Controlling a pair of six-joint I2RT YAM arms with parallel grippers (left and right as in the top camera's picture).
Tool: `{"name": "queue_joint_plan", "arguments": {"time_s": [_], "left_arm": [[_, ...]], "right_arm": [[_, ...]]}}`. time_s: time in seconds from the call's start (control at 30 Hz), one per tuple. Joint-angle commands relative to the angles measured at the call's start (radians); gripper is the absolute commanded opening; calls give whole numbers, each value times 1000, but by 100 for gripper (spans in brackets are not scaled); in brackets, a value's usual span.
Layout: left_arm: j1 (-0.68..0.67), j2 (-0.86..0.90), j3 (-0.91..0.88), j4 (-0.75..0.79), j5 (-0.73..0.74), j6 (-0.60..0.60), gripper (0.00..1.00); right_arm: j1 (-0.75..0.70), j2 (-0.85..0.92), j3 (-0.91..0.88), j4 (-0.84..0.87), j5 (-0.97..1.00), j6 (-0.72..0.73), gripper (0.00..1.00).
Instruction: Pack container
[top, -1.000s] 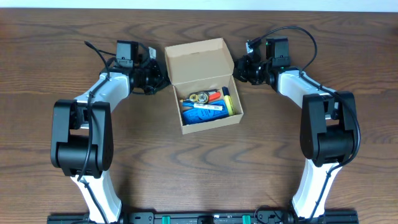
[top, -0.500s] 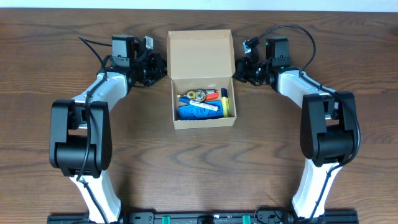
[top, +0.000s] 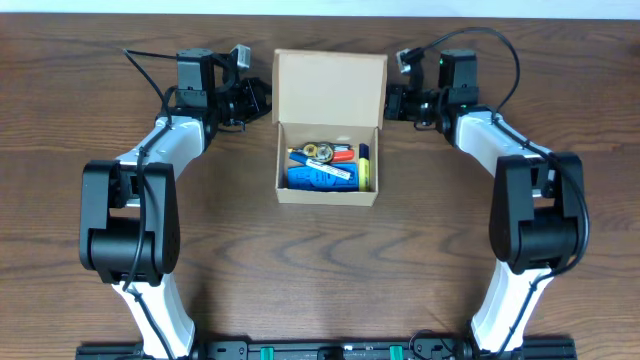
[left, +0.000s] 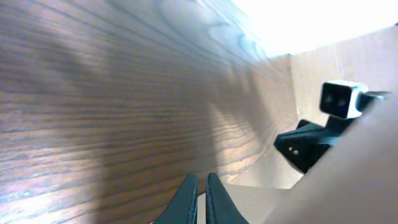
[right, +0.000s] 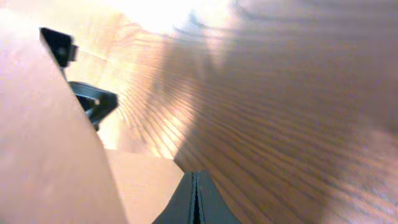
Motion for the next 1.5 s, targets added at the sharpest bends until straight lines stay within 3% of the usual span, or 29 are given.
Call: {"name": "queue_joint_plan", "arguments": {"time_s": [0.0, 0.4, 0.6, 0.8, 0.93, 1.13, 1.3, 1.47], "left_arm": [[3, -19, 21, 11, 42, 21, 7], [7, -84, 39, -9, 141, 73, 6], [6, -198, 39, -256, 120, 270, 6], [6, -308, 39, -643, -19, 521, 6], [6, -347, 39, -835, -73, 602, 5], [5, -467, 39, -934, -88, 623, 6], [-30, -591, 37, -998, -278, 640, 6], [-87, -596, 24, -1002, -298, 649, 6]], "right_arm": [[-3, -51, -1, 23, -71, -42, 1], [-3, -108, -1, 16, -137, -37, 2], [3, -215, -1, -129, -112, -93, 2], [60, -338, -1, -484, 106, -268, 2], [110, -398, -1, -642, 221, -296, 1], [144, -521, -1, -771, 306, -291, 2], [194, -639, -2, -926, 538, -246, 1], [249, -657, -39, -938, 563, -232, 1]]}}
